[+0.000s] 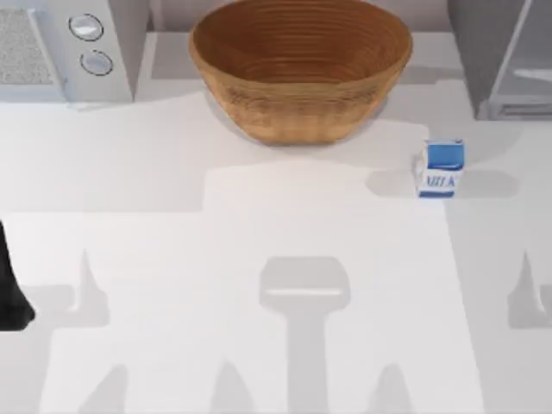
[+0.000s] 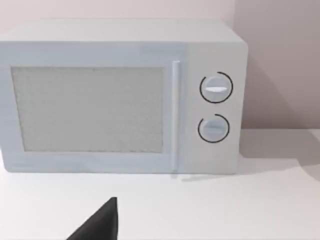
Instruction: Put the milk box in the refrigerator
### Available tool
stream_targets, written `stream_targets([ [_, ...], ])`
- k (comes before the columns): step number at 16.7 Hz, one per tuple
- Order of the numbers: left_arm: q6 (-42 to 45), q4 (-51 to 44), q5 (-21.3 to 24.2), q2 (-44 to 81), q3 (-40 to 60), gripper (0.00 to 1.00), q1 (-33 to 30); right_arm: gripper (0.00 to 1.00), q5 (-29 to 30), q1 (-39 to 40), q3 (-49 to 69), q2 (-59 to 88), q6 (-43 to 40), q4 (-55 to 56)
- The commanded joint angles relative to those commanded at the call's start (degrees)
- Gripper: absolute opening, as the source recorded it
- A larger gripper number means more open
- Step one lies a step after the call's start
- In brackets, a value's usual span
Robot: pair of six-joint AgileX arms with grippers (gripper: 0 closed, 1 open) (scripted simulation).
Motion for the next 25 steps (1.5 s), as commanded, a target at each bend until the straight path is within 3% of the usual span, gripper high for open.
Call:
stream_targets([
  [5,0.0,0.0,0.0,0.0,0.0,1.00,0.0,1.00,0.5,1.0,1.0,2.9,0.3,2.5],
  [10,0.0,0.0,0.0,0.0,0.0,1.00,0.0,1.00,3.6,4.9,5.3,18.4,1.0,14.3],
  [25,0.0,0.0,0.0,0.0,0.0,1.00,0.0,1.00,21.3,21.0,27.0,103.3,1.2,76.0],
])
